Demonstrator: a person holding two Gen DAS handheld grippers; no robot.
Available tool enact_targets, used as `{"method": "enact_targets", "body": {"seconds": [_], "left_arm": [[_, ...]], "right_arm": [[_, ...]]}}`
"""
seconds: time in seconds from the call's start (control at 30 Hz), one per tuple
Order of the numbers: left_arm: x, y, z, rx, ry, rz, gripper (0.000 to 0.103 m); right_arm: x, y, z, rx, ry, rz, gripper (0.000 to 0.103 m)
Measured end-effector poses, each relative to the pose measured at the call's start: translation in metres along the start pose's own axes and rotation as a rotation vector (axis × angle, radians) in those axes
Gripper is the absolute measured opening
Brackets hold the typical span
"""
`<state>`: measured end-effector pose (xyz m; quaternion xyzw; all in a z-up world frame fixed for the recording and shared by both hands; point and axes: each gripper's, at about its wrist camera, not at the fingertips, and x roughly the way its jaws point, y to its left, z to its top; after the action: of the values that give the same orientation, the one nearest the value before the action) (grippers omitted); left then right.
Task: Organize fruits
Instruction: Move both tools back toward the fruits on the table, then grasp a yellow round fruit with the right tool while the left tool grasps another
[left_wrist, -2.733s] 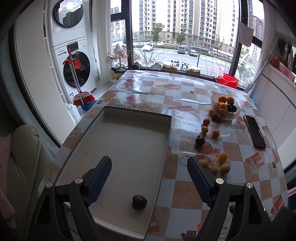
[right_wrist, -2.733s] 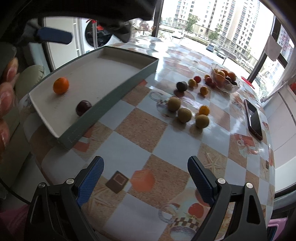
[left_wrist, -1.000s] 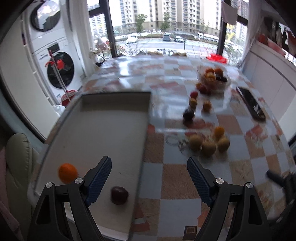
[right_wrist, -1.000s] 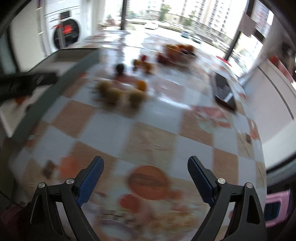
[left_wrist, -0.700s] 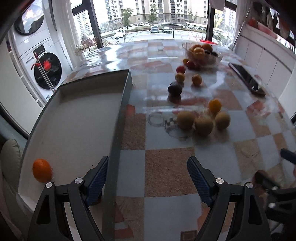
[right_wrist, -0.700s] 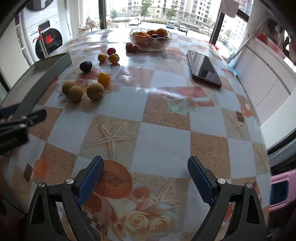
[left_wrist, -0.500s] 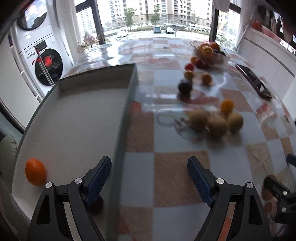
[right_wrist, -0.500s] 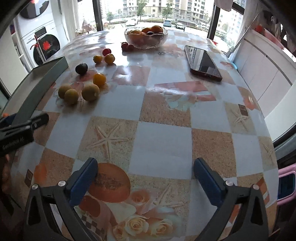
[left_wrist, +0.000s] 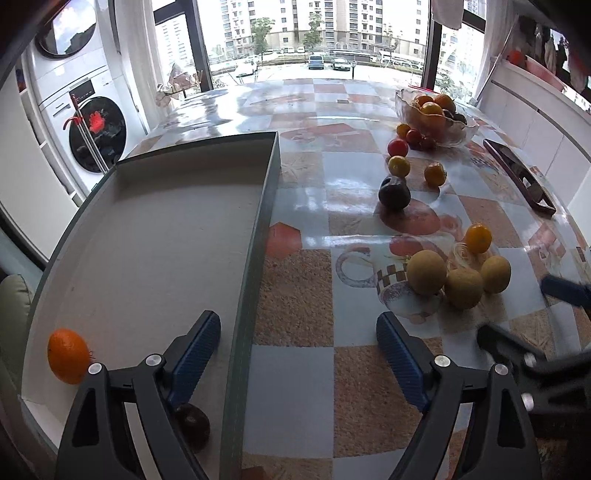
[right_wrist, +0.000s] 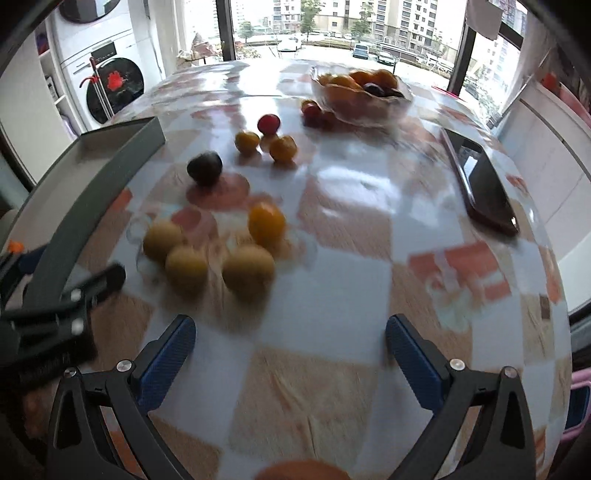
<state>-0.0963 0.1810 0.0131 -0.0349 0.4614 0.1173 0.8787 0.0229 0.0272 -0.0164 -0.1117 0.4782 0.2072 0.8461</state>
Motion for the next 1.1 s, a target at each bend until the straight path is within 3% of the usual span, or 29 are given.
{"method": "enact_targets", "body": {"seconds": [0.13,0.23,0.27,0.3,0.73,0.9,1.0,1.1], "left_arm": [[0.0,0.0,0.002,0.009,0.008,0.0,0.087],[0.0,-0.002,0.003,0.02,0.018,-0.01,0.087],[0.001,-0.005,0.004,0.025,0.021,-0.015,0.087],[0.001,-0.008,0.005,0.031,0.023,-0.018,0.087],[0.003,-0.03,0.016,0.029,0.044,0.004,0.087],[-0.022,-0.033,-0.001,0.044,-0.026,0.04,0.087],[-0.032,-0.046,0.005,0.093,-0.089,0.046,0.087],[-0.022,-0.058,0.02,0.111,-0.074,0.005,0.087]], "right_arm": [[0.001,0.003,0.014,-0.006,-0.03,0.007,0.078],[0.001,0.003,0.021,-0.007,-0.047,0.036,0.05],[0.001,0.002,0.022,-0.009,-0.051,0.048,0.034],[0.0,0.001,0.022,-0.006,-0.054,0.063,0.03],[-0.024,-0.045,-0.016,0.142,-0.061,0.126,0.031],[-0.03,-0.05,-0.026,0.142,-0.073,0.124,0.03],[-0.03,-0.05,-0.028,0.141,-0.074,0.125,0.03],[-0.029,-0.051,-0.029,0.143,-0.074,0.127,0.03]]}}
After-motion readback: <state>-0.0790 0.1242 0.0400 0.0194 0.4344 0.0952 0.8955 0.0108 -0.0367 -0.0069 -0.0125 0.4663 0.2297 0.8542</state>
